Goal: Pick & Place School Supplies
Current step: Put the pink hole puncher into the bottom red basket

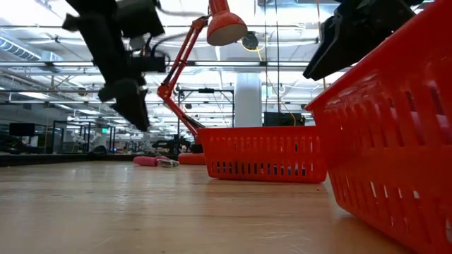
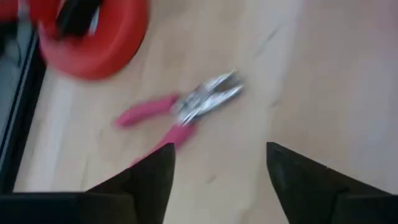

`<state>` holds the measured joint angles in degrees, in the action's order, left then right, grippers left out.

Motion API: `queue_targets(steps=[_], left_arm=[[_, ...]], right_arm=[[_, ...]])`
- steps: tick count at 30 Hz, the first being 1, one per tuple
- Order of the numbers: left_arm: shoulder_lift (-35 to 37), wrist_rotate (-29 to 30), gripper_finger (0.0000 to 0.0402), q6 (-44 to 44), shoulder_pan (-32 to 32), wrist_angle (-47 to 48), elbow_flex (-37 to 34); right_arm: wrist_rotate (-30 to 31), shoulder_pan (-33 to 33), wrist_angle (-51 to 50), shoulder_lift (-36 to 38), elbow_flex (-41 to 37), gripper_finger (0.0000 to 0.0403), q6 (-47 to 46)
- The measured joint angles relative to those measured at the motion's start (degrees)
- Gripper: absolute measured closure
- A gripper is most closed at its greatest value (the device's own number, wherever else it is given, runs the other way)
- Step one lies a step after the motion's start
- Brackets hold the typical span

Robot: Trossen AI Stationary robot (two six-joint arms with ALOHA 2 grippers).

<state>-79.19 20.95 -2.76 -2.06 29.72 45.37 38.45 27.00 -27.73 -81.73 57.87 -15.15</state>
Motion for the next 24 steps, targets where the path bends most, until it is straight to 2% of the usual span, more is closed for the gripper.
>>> queue_targets(steps=[5, 9, 16, 24], left_arm=[[-1.8, -6.1, 0.0126, 5.5, -8.0, -2.8, -1.7], [-3.7, -6.6, 0.0124, 11.3, -11.3, -3.9, -1.7], [-6.7, -8.2, 0.0124, 21.0, -15.5, -6.5, -1.7], [-11.8, -13.7, 0.0124, 23.7, -21.6, -6.2, -1.5]], right_arm=[[0.0, -0.7, 0.1, 0.0, 0.0, 0.0198, 1.3], [0.2, -1.3, 0.0, 0.0, 0.0, 0.018, 2.2], [0.2, -1.5, -0.4, 0.0, 0.0, 0.018, 4.3], [0.2, -1.5, -0.9, 0.0, 0.0, 0.0179, 5.6]])
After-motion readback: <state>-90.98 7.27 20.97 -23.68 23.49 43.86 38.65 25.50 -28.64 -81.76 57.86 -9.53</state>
